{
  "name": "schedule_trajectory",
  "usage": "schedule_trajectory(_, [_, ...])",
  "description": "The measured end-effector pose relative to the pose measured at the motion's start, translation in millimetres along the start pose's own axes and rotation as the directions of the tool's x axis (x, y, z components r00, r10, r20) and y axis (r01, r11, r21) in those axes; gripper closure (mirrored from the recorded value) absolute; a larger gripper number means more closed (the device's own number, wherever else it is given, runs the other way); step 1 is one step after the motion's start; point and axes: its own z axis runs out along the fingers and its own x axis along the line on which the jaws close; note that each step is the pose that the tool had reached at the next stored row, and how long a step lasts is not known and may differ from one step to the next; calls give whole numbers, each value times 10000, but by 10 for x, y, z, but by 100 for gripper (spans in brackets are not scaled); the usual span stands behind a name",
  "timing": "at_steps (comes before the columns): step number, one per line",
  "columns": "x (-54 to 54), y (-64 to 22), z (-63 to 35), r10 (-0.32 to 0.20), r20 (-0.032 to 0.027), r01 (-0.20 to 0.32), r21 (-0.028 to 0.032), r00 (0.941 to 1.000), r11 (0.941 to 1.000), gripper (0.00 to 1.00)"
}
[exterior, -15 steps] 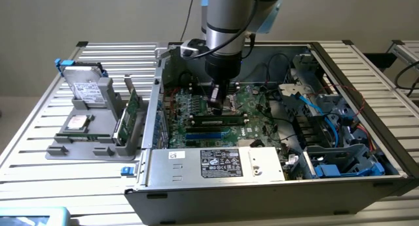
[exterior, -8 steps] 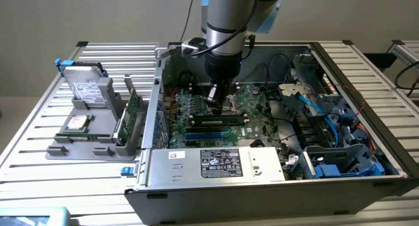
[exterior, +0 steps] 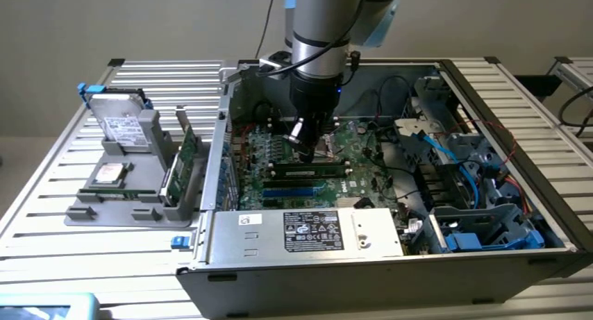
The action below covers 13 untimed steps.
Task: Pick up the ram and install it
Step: 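Press down the ram until it locks into place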
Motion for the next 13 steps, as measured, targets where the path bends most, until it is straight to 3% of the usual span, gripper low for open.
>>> schedule_trajectory(6, [-1, 0, 8, 785, 20, -785, -58, 9969, 9969, 89])
schedule_trajectory(11, [-1, 0, 11, 1194, 159, -1195, 67, 9927, 9928, 89])
schedule_trajectory(13, [-2, -1, 12, 1403, 186, -1404, 83, 9899, 9901, 89])
